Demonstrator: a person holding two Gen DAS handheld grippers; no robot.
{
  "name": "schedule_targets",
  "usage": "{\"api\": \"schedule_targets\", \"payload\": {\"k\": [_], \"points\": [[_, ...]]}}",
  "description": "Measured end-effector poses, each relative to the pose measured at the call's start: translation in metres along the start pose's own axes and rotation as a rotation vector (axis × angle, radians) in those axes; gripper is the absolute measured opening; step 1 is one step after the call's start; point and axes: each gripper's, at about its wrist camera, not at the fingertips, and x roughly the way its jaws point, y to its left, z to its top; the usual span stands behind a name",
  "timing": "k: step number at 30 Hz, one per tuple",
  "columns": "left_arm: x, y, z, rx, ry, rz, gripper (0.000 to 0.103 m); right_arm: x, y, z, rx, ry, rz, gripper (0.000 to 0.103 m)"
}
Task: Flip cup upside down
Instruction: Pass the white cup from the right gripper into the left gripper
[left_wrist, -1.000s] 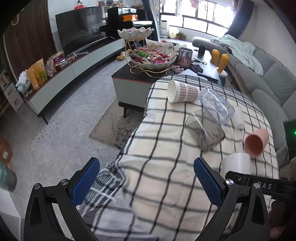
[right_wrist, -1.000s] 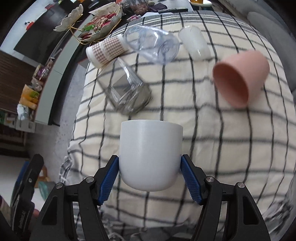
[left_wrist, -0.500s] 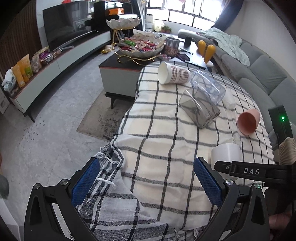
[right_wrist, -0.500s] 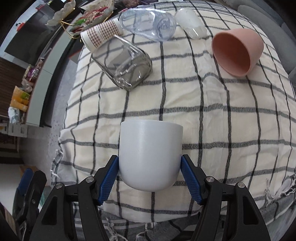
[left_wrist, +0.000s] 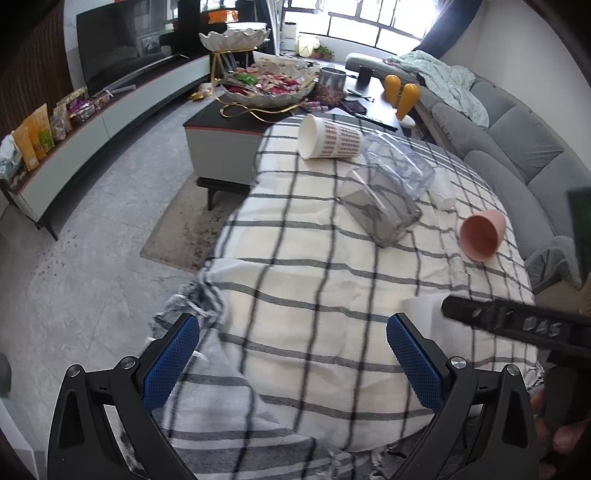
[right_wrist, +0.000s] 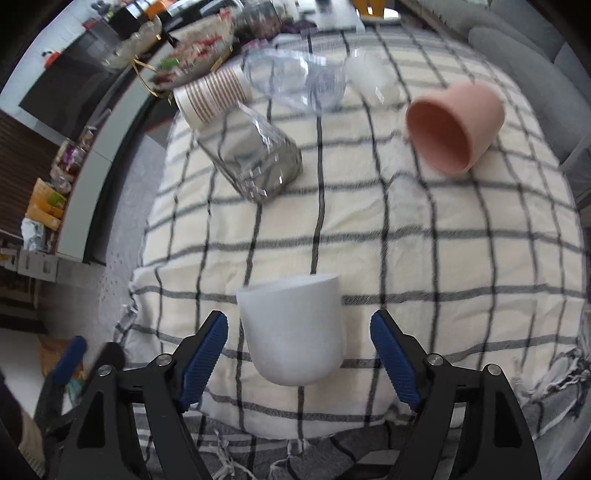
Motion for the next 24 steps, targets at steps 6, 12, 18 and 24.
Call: {"api": "schedule_targets", "payload": {"k": [6,12,18,24], "points": [[0.003,-0.035,-0.011,0.046,-0.027,-0.046,0.103,-0.043,-0.025,-0.003,-0.008,-0.153,-0.032,0.081],[0.013,-0.077,-0.02,0.058,-0.057,-0.044,0.103,-0.069,-0.074,-0.01,0.055,-0.222,-0.057,0.082],[0.025,-0.102,-0.031,0.021,-0.168,0.014,0.103,-0.08,-0.116,-0.021,0.144,-0.26,-0.073,0.082],[0.04,-0.124,-0.043,0.09,-0.283,0.058,0.103,-0.066,-0.15,-0.025,0.189,-0.293,-0.102,0.082]]}}
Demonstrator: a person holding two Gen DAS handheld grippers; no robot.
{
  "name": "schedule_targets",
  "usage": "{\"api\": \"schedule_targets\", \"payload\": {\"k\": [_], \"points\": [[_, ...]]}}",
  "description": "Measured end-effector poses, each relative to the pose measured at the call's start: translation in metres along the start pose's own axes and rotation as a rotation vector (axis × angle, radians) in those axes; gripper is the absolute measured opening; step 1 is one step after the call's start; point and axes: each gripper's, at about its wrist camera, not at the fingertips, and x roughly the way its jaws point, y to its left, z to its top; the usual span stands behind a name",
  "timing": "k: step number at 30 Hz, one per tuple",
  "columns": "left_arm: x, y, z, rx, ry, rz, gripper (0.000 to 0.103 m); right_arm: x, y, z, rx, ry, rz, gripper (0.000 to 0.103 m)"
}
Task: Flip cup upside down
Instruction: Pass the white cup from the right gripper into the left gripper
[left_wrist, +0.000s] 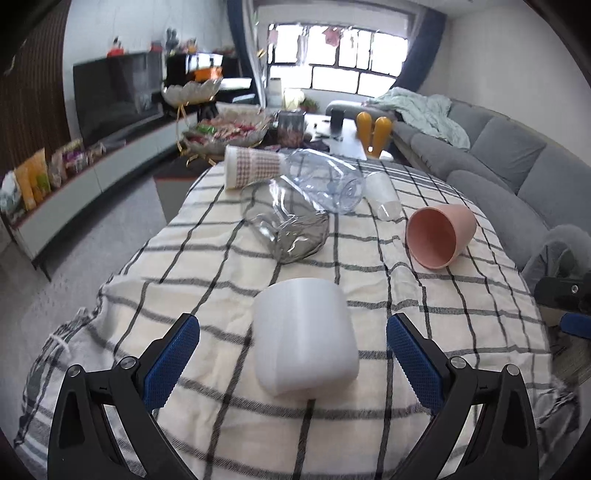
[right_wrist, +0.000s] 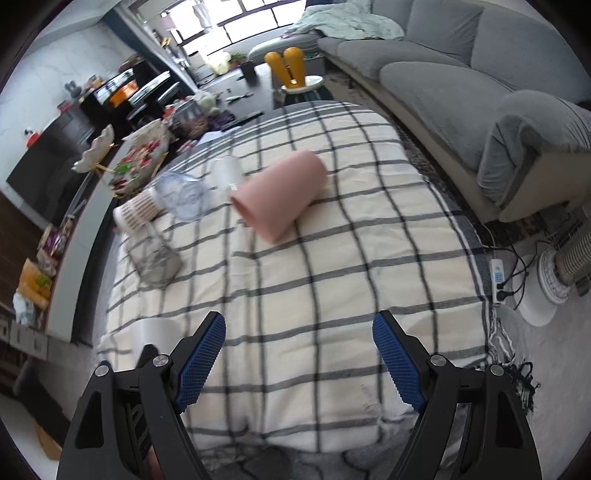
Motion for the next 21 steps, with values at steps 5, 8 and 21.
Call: {"api": "schedule_targets", "payload": {"k": [5,8,21], "points": [[0.009,-0.015,-0.013,0.068,-0.026,0.031,0.102,0.009,-0.01,-0.003,-0.021,-0.057,-0.042,0.082],[0.012,-0.019,-0.017,0.075,-0.042,0.04,0.102,0.012,-0.012,-0.006,-0.031,-0.067,-0.043,0.082],[0.03,-0.017,-0.026,0.007,0.004,0.06,0.069,0.019,-0.017,-0.009,-0.016,-0.043,-0.057,0.082]]}}
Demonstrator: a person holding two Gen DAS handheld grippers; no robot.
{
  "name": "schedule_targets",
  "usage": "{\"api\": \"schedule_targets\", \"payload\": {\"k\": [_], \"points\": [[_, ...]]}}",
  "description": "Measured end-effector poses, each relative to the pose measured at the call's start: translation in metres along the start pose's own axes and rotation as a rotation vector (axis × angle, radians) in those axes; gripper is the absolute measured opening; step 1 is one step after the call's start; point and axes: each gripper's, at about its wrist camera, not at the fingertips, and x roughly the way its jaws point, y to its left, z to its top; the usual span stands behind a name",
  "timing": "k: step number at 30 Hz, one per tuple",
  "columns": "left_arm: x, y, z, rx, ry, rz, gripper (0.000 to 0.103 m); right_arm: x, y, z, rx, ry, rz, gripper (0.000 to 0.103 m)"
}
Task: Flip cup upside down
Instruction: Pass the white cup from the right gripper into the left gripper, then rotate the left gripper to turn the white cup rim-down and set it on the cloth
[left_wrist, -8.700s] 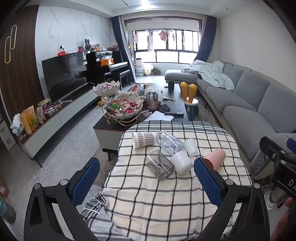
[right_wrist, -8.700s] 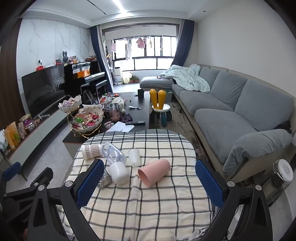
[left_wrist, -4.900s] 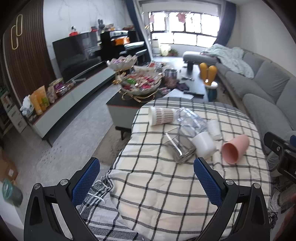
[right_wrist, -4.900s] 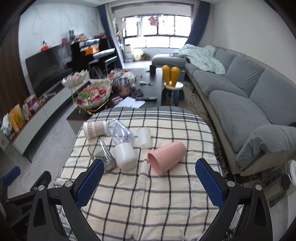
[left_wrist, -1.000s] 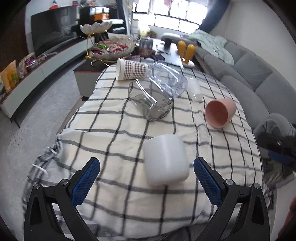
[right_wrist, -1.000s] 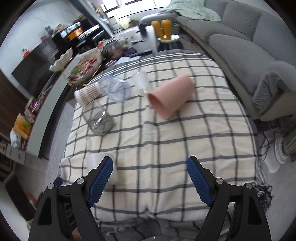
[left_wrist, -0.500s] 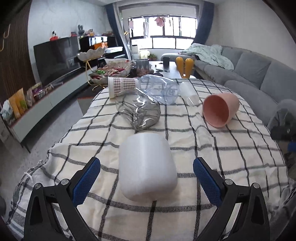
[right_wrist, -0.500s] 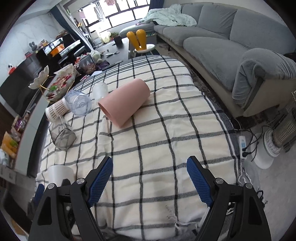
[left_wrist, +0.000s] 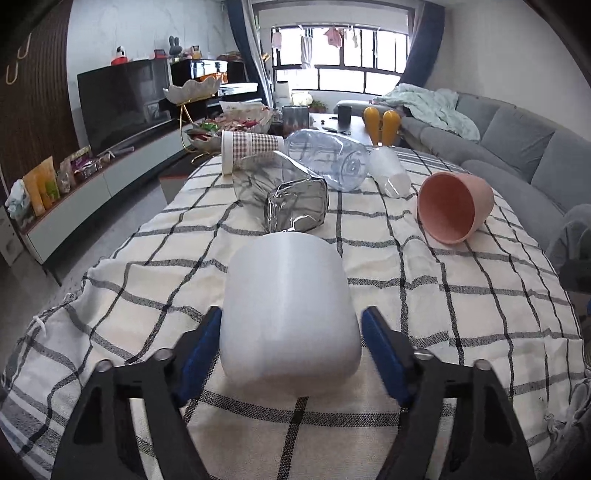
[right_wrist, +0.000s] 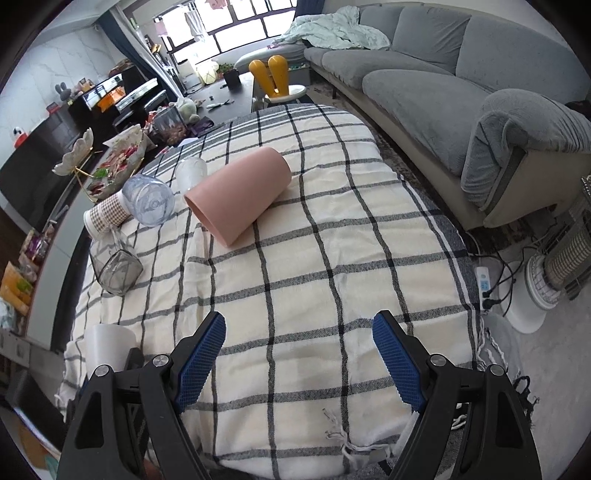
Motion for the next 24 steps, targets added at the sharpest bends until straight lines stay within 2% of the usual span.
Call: {"api": "schedule_targets", "payload": {"k": [10,13,15,19,22,24], "points": [[-0.004,0.002,0.007,0.004,0.022,-0.035,0.067,-0.008,0.009,0.001,-0.016,-0.005,0.014,0.082],[-0.006,0.003,0.017,0.04,0.081,-0.049,0.067,-0.015,0.012,0.004,0.0,0.002,0.026,0.082],[-0.006,0.004,0.028,0.076,0.152,-0.073,0.067,-0.019,0.014,0.009,0.023,0.017,0.048,0.082],[-0.002,0.002,0.051,0.123,0.344,-0.14,0.067,-0.028,0.018,0.018,0.105,0.051,0.112,0.082],[-0.001,-0.006,0.07,0.21,0.484,-0.152,0.067,-0.039,0.025,0.03,0.146,0.045,0.153,0.082],[0.001,-0.015,0.08,0.308,0.568,-0.145,0.067,-0.044,0.027,0.036,0.171,0.039,0.167,0.082]]}}
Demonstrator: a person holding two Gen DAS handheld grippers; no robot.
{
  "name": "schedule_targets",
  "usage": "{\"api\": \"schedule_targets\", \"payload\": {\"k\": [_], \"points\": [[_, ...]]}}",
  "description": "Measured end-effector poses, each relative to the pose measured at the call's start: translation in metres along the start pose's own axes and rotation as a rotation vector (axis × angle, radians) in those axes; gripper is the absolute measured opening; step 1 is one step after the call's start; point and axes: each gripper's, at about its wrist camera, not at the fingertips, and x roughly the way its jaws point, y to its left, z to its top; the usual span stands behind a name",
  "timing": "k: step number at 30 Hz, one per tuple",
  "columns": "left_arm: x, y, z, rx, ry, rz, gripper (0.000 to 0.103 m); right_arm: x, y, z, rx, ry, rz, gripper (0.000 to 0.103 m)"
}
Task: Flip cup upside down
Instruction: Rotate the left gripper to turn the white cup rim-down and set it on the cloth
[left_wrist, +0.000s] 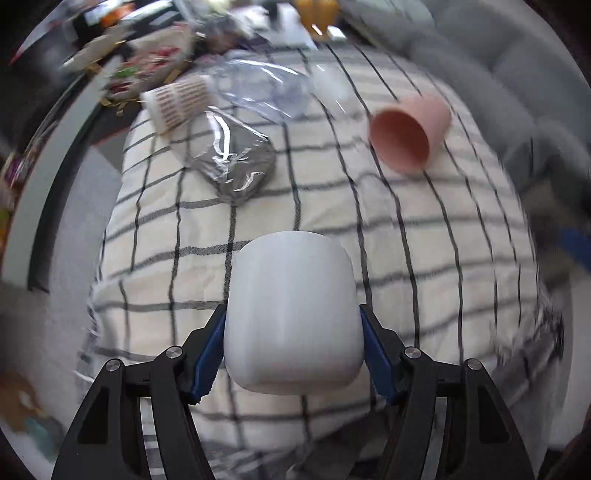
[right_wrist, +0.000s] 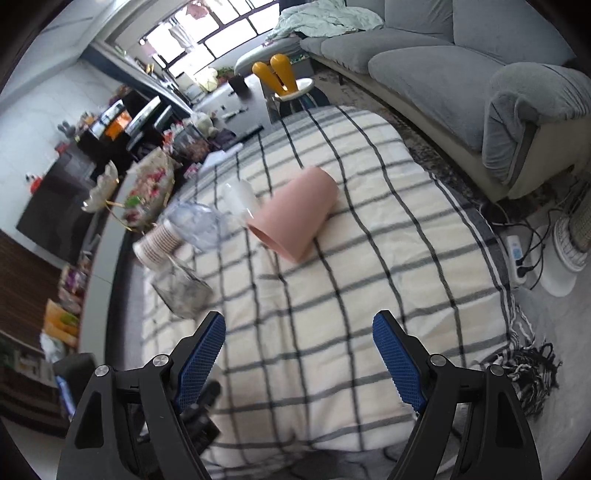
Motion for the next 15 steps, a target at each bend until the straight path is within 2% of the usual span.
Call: {"api": "schedule_targets", "payload": {"k": [3,7,10,13,15], "points": [[0.005,-0.002,0.015,0.062,0.142,0.015,0.067,0.002,-0.002,0.008,0.055,0.025,0.027,0.082],[0.031,-0.005,0.037,0.086,0.412,-0.035,0.067,0.02,-0.014,0.017,0.146,0.096,0.045,0.082],[0.047,-0.011,0.048,0.121,0.54,-0.022,0.067,0.035,-0.021,0.023,0.197,0.16,0.067,0.082],[0.066,-0.019,0.057,0.147,0.672,-0.041,0.067,0.045,-0.024,0.029,0.203,0.177,0.068,0.082],[0.076,-0.025,0.063,0.171,0.71,-0.03,0.067,0.054,-0.028,0.033,0.217,0.19,0.067,0.082]]}}
